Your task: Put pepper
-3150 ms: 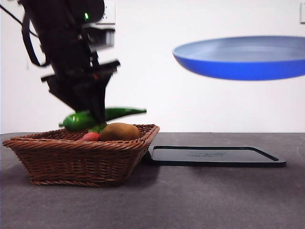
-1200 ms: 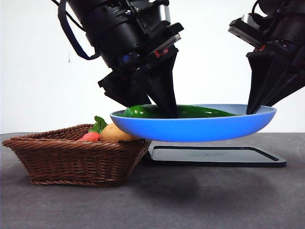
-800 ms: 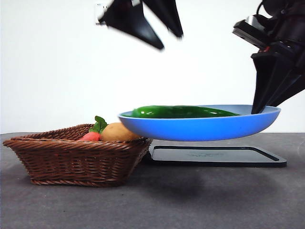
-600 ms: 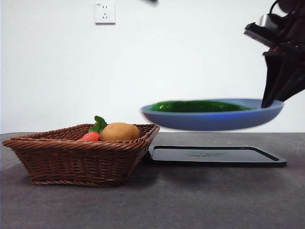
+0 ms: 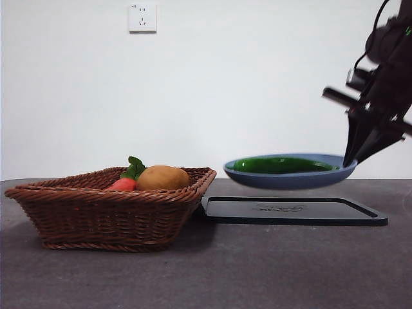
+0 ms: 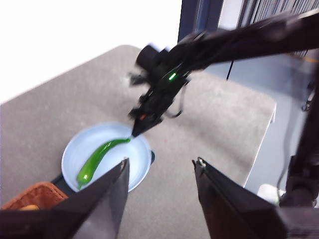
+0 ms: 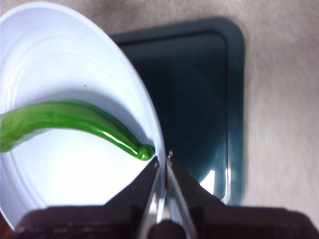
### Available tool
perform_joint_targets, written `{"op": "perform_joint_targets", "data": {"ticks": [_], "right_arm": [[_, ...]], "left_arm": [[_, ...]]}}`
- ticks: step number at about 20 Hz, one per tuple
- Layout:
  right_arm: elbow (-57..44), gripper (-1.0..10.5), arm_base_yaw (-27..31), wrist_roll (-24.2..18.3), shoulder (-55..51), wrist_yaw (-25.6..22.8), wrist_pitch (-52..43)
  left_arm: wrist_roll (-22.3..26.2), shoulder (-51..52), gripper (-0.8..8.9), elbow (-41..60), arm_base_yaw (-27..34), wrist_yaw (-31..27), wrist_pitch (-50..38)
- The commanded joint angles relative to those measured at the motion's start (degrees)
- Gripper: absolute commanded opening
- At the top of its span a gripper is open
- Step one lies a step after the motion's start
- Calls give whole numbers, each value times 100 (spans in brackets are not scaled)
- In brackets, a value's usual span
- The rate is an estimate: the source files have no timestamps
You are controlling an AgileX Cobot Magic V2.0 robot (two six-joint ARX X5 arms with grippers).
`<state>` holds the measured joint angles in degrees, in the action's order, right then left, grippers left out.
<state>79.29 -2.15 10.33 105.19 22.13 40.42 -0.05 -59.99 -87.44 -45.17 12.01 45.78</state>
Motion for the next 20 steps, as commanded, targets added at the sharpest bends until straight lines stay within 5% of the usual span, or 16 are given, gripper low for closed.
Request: {"op": "perform_joint_targets", "data": {"ticks": [1, 10, 15, 20], "right_arm": [[227, 3, -7, 35, 398, 46, -229], [238, 4, 28, 9, 951, 24, -522], [238, 169, 26, -13, 942, 24, -522], [238, 196, 219, -151, 229, 4, -50]], "left_arm": [[-4, -11, 232, -105, -50, 9, 33], [-2, 4, 232, -105, -50, 2, 146], [2, 4, 232, -105, -50, 0, 160], [31, 4, 232, -105, -50, -321, 326]]}}
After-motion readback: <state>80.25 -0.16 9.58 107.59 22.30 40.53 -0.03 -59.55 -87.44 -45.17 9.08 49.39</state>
